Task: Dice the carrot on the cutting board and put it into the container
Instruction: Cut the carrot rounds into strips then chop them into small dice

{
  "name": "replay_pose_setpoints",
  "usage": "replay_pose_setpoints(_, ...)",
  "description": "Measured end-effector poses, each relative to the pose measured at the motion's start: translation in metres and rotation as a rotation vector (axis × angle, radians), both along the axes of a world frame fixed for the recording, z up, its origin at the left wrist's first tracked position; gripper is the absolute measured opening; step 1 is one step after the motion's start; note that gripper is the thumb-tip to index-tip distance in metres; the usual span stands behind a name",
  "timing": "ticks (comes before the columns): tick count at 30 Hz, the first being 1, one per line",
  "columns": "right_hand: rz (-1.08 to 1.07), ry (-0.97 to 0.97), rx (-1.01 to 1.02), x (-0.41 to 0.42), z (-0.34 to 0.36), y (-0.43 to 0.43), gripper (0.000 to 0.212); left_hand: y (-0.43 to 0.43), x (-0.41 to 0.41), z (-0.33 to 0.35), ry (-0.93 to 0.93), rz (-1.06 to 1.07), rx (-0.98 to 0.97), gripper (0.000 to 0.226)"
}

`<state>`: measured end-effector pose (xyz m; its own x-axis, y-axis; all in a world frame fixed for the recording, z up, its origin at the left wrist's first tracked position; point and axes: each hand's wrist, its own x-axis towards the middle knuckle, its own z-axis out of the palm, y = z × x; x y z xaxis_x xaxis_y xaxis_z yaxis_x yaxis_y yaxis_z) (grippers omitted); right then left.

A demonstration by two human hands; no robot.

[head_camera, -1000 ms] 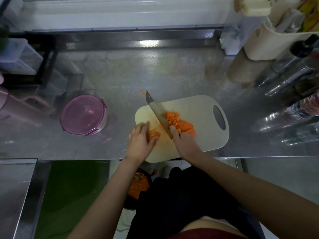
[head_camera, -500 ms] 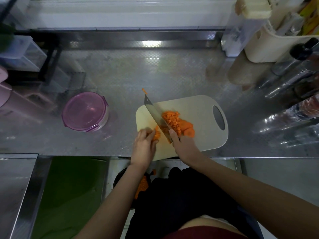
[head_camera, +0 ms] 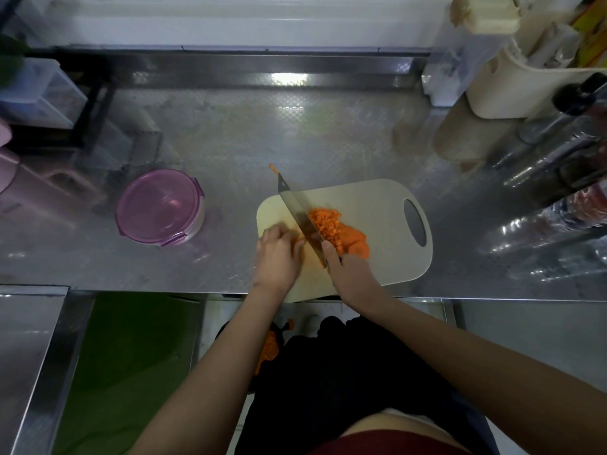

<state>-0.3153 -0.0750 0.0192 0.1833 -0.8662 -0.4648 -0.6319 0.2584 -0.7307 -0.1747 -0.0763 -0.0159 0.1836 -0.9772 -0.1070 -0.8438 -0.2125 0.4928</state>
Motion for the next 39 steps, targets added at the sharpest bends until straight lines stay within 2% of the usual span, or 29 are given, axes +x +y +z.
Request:
replay_pose_setpoints(4,-0.013,0.005,-0.006,-0.003,0.002,0.000,0.058,-0.005,0.005,-0.001,-0.032,-0.098,0.019,0.024)
replay_pose_setpoints(8,0.000,-0.005,0.018,-0.006,0.003,0.001,0.057,0.003,0.013,0.000,0.010,-0.163,-0.071,0.018)
replay_pose_setpoints(14,0.015,-0.045,0.044,-0.005,0.008,0.004,0.053,0.018,0.023,-0.004,-0.005,-0.158,-0.087,0.036)
replay_pose_setpoints(19,0.054,-0.058,0.056,-0.002,0.012,0.007,0.050,0.021,0.023,-0.007,0.049,-0.101,-0.052,0.041)
replay_pose_setpoints(26,0.062,-0.023,0.046,0.004,0.009,0.009,0.049,0.022,0.019,-0.013,0.072,-0.050,-0.113,0.020)
replay_pose_setpoints(30,0.069,-0.013,0.069,0.006,0.009,0.009,0.045,0.021,0.018,-0.014,0.072,-0.032,-0.118,0.015)
replay_pose_setpoints(39,0.050,0.043,-0.013,0.018,-0.001,0.010,0.052,0.020,0.017,-0.013,0.051,-0.042,-0.103,0.012)
